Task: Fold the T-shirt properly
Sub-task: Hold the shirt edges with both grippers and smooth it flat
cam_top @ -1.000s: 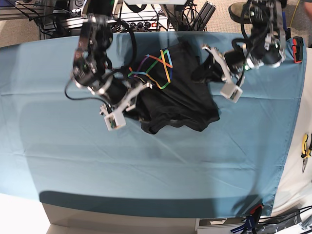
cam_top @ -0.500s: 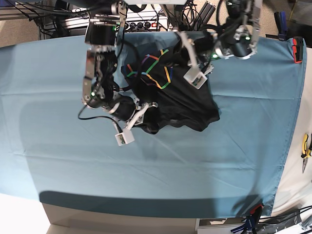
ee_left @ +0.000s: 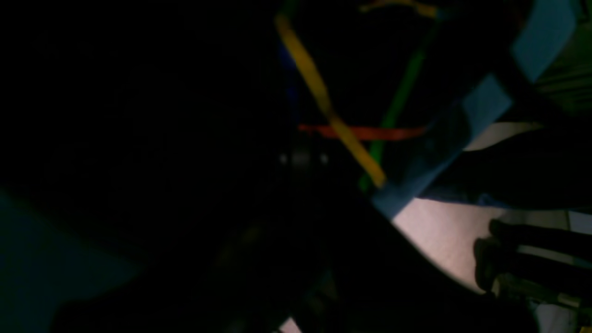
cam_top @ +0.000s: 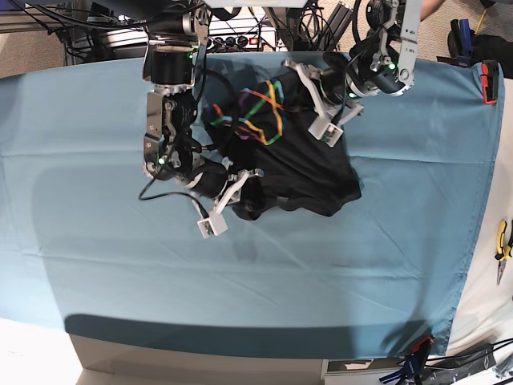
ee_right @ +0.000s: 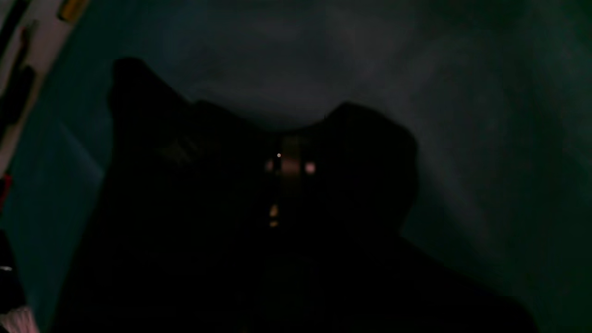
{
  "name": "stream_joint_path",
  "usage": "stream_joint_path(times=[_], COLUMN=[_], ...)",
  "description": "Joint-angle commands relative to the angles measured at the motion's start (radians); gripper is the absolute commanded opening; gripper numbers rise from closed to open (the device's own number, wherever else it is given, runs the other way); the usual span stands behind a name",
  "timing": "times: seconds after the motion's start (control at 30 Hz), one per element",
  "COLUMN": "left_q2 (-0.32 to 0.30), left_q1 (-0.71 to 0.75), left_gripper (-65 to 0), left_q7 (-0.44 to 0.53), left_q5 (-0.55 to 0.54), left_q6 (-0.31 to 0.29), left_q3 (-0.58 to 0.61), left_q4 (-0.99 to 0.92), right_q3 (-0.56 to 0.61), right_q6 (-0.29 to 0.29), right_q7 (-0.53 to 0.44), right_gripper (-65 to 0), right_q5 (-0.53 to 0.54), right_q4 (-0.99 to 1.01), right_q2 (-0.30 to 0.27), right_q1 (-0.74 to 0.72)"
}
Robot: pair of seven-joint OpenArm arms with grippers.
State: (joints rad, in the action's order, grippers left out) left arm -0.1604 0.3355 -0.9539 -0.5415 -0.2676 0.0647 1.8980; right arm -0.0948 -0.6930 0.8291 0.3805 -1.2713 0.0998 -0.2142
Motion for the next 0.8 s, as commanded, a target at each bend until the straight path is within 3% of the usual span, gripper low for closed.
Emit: stream_joint_path(times=[0.0,0.23,0.33,0.4,0.5,0.57,0.77], left_q2=[-0.004,-0.018,-0.02,-0.02,-0.02,-0.02,-0.02], left_q1=[-0.003,0.016,0.025,0.024,0.025,0.025,0.025], left_gripper=[-65.0,-65.0,-65.0,-65.0,-65.0,-65.0,-65.0], left_q7=[-0.026,-0.079,-0.079,-0.077,-0.07,-0.069,-0.066], left_q5=[0.026,0.01,-0.013,-0.012,-0.012,-0.011,-0.011], left_q6=[0.014,0.018,0.017,0.017,0.017,0.017,0.017], left_q3=[-0.001,-0.001,-0.001,-0.001,-0.001,-0.001,-0.001], left_q4=[0.012,0.012,0.012,0.012,0.012,0.012,0.012], right_q3=[0.002,0.002,0.002,0.002,0.002,0.002,0.002], right_q6=[-0.005,-0.005,-0.005,-0.005,-0.005,-0.005,-0.005], right_q7=[-0.036,-0.075,-0.068,-0.008,0.185,0.309,0.377], right_gripper=[-65.0,-65.0,-65.0,-65.0,-65.0,-65.0,-65.0], right_q5=[-0.005,-0.091,-0.065,0.087,0.432,0.587,0.6], right_q4=[-0.015,-0.015,-0.01,-0.01,-0.01,-0.01,-0.01], right_q2=[-0.001,-0.005,-0.016,-0.016,-0.008,0.003,0.011], right_q1=[-0.035,-0.095,-0.114,-0.116,-0.115,-0.115,-0.084])
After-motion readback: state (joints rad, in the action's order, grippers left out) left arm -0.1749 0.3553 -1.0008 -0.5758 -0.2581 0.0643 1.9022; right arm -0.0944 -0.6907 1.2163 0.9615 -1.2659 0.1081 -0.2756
